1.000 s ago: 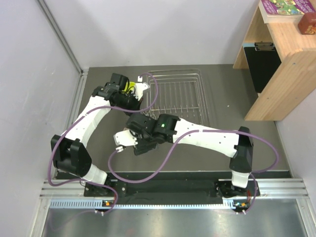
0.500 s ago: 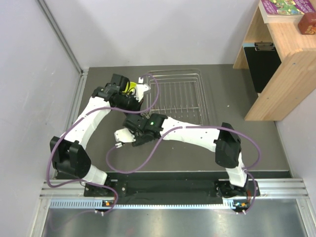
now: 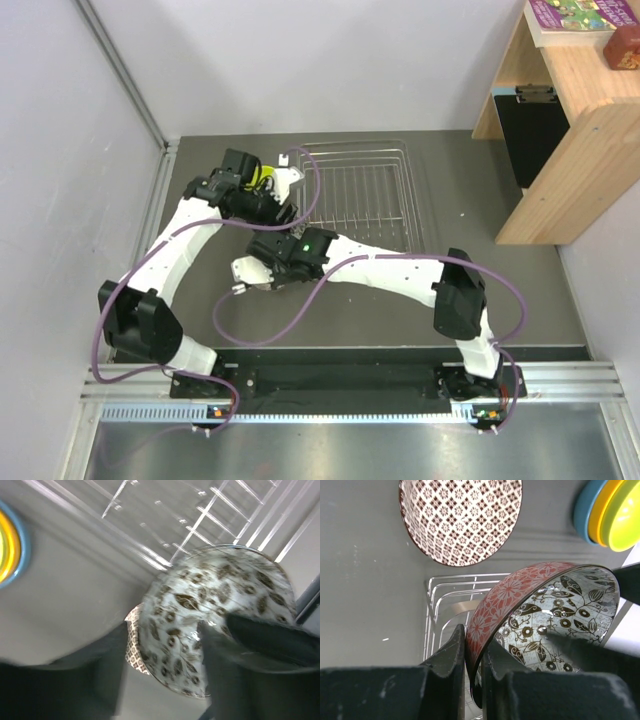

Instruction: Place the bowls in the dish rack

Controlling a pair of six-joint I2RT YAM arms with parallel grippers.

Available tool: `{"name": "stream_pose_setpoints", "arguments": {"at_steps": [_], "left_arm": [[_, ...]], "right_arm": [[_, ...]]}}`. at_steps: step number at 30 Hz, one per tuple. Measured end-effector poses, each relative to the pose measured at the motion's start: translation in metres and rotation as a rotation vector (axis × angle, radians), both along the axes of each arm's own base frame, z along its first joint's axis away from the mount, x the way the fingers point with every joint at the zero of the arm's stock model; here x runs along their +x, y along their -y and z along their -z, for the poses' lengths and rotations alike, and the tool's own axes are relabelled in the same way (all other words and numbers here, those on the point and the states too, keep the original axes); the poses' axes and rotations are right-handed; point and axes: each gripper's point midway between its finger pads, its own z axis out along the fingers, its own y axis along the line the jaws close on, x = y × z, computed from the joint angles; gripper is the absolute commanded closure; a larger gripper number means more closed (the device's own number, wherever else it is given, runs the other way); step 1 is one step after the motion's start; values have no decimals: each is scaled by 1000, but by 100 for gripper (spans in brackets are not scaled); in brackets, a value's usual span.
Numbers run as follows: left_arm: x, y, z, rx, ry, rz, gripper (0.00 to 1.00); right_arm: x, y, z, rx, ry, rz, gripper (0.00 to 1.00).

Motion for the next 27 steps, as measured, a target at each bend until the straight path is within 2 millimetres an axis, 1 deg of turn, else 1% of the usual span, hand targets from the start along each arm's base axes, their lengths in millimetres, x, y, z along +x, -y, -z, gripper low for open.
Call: {"name": "stream_pose_setpoints", "arguments": {"at_steps": [1,5,9,12,14,16,19,22,25,27], "left_arm": [[-3,3,-2,-11,-1,8,17],[-8,12,-14,-55,23,48,1],[-14,15,-28,-102,50,62,1],[-19,15,-51,-136,114,43,1],[-16,11,-67,-146,189,0,1],[-8,4,-86,-151,277,-61,1],[3,-4,-104,-164,357,-138,1],[10,-10,-113,-182,404,-197,1],[11,-17,-119,-202,445,-246,1],[12,-24,-126,-219,494,-293,1]], "right_arm": [[1,1,1,-3,-3,7,100],[3,4,4,-5,-17,20,100],[0,3,8,-1,-31,18,100],[2,4,13,7,-37,33,100],[3,2,12,22,-40,40,100],[4,-1,12,39,-42,46,100],[4,-5,11,63,-46,54,100],[4,-5,11,74,-50,65,100],[7,-5,10,88,-55,86,100],[8,-6,10,103,-62,97,100]]}}
